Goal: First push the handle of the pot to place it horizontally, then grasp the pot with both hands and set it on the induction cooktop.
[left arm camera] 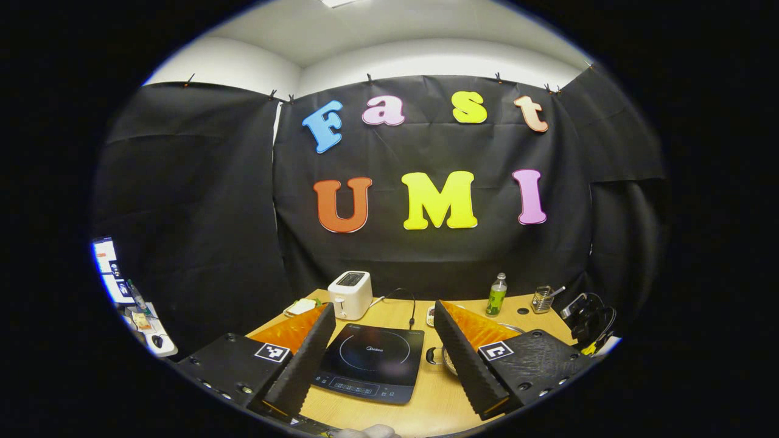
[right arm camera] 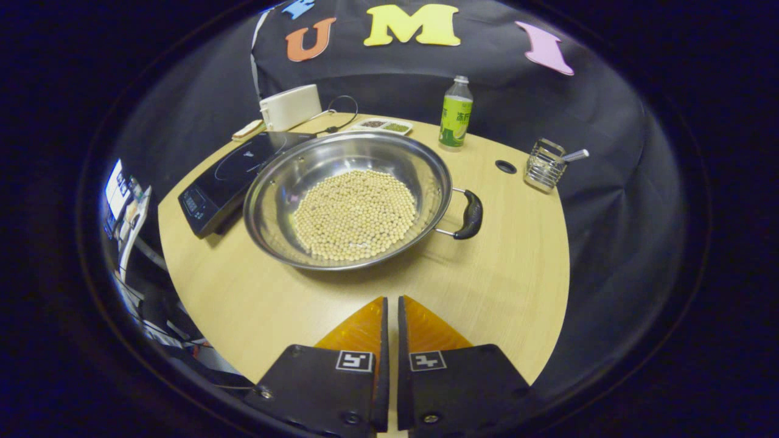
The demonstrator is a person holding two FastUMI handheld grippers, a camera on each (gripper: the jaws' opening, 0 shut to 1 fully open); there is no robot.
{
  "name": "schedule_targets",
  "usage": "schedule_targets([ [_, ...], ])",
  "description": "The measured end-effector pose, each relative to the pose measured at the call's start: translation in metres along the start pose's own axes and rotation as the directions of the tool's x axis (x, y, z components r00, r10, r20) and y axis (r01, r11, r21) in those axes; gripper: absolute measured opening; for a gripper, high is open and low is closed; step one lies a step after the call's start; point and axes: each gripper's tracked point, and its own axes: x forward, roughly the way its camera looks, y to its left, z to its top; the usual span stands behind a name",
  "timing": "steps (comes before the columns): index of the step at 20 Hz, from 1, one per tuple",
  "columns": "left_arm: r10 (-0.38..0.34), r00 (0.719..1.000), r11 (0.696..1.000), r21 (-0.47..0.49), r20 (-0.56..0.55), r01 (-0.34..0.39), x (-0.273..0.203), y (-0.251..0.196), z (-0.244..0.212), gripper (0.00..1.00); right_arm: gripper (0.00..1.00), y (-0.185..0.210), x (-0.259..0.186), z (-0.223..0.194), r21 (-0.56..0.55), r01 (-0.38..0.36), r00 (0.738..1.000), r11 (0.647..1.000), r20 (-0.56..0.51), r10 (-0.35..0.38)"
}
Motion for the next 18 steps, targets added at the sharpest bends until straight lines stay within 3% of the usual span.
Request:
schedule_targets([
  [1,-0.023,1.0,1.0,-0.002,-0.002,0.023,-0.001,0.002,-0.003,0.97,0.13,0.006,-0.01,-0.004,0.03,0.011,1.0,0.999,0.017,-0.012],
  [2,-0.052,0.999,0.999,-0.005,-0.007,0.052,-0.001,0.003,-0.009,0.97,0.3,0.011,-0.025,-0.005,0.058,0.022,0.999,0.998,0.037,-0.024],
  [4,-0.113,0.993,0.993,-0.023,-0.024,0.112,-0.004,0.004,-0.019,0.97,0.41,0.016,-0.05,-0.009,0.114,0.076,0.995,0.991,0.063,-0.083],
  [6,-0.16,0.987,0.987,-0.024,-0.033,0.16,-0.006,0.007,-0.029,0.97,0.41,0.022,-0.076,-0.011,0.16,0.121,0.985,0.98,0.106,-0.139],
  [8,-0.195,0.98,0.981,-0.01,-0.047,0.195,-0.007,0.009,-0.042,0.97,0.54,0.034,-0.101,-0.015,0.187,0.144,0.977,0.972,0.131,-0.17],
  [11,-0.229,0.971,0.973,-0.011,-0.061,0.229,-0.002,0.004,-0.057,0.95,0.63,0.042,-0.132,-0.004,0.209,0.172,0.956,0.963,0.2,-0.214],
  [13,-0.236,0.969,0.972,-0.025,-0.076,0.235,0.005,-0.004,-0.069,0.95,0.78,0.039,-0.144,0.004,0.215,0.202,0.939,0.955,0.236,-0.252],
  [14,-0.247,0.966,0.969,-0.028,-0.081,0.246,0.011,-0.011,-0.074,0.96,0.94,0.036,-0.147,0.008,0.211,0.216,0.932,0.953,0.247,-0.266],
  [15,-0.255,0.962,0.967,-0.027,-0.097,0.253,0.018,-0.019,-0.08,0.96,1.0,0.033,-0.144,0.008,0.215,0.224,0.929,0.951,0.247,-0.275],
  [18,-0.27,0.953,0.963,-0.051,-0.139,0.266,0.042,-0.041,-0.103,0.97,1.0,0.02,-0.128,0.013,0.243,0.212,0.937,0.947,0.223,-0.267],
])
